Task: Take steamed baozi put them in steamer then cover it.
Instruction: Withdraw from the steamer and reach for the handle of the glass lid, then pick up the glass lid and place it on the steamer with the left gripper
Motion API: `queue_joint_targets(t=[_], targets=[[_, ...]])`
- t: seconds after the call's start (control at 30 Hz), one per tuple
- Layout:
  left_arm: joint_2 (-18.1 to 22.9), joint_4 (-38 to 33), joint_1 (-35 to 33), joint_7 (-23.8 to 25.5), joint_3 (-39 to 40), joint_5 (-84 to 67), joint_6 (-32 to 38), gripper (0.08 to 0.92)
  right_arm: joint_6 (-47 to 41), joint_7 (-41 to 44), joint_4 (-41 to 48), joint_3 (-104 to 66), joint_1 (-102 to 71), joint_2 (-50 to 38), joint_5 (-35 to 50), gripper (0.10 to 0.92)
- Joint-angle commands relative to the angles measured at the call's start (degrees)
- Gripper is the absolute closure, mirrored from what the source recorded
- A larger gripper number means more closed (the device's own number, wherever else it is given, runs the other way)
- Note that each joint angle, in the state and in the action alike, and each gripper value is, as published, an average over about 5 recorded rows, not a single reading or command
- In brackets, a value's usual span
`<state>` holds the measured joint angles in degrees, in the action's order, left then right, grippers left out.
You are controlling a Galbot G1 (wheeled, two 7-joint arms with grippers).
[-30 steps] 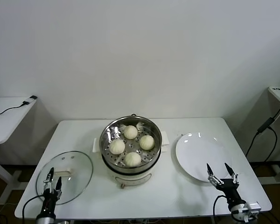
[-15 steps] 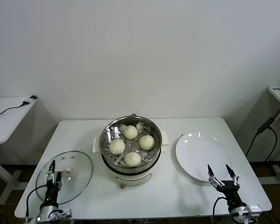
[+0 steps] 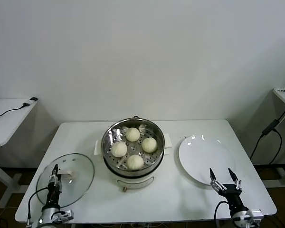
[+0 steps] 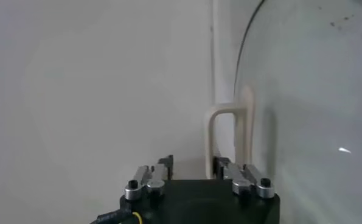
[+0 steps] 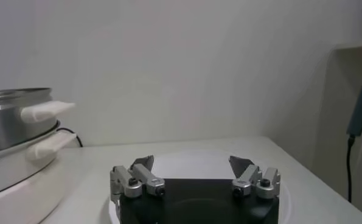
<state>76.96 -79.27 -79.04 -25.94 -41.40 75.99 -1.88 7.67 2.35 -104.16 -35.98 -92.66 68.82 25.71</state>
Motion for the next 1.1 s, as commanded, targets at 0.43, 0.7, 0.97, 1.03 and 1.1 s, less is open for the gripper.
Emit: queue_joint_targets(t=[0.43, 0.7, 0.97, 1.03, 1.1], targets=[[-0.2, -3.2, 0.5, -2.6, -1.7, -3.6, 4.1, 0.860, -0.7, -1.2, -1.0, 0.1, 0.6, 0.4, -0.7, 0.203], [-7.6, -23.5, -5.8, 10.4, -3.7, -18.4, 0.0, 0.860, -2.6, -3.3, -1.5, -0.6, 0.6, -0.1, -1.4, 0.203], [-17.7, -43.3, -6.8, 27.9, -2.9, -26.5, -19.2, 0.860, -4.6, -3.9, -2.4, -0.6, 0.6, -1.0, -3.9, 0.203], [-19.0, -46.5, -5.6, 29.5, 0.0, -24.6, -23.7, 0.860, -4.8, -3.9, -2.5, -0.4, 0.7, -1.1, -4.5, 0.203], [-19.7, -47.9, -3.8, 30.6, 4.0, -20.1, -27.0, 0.860, -4.9, -3.9, -2.7, -0.3, 0.9, -1.2, -5.2, 0.203]])
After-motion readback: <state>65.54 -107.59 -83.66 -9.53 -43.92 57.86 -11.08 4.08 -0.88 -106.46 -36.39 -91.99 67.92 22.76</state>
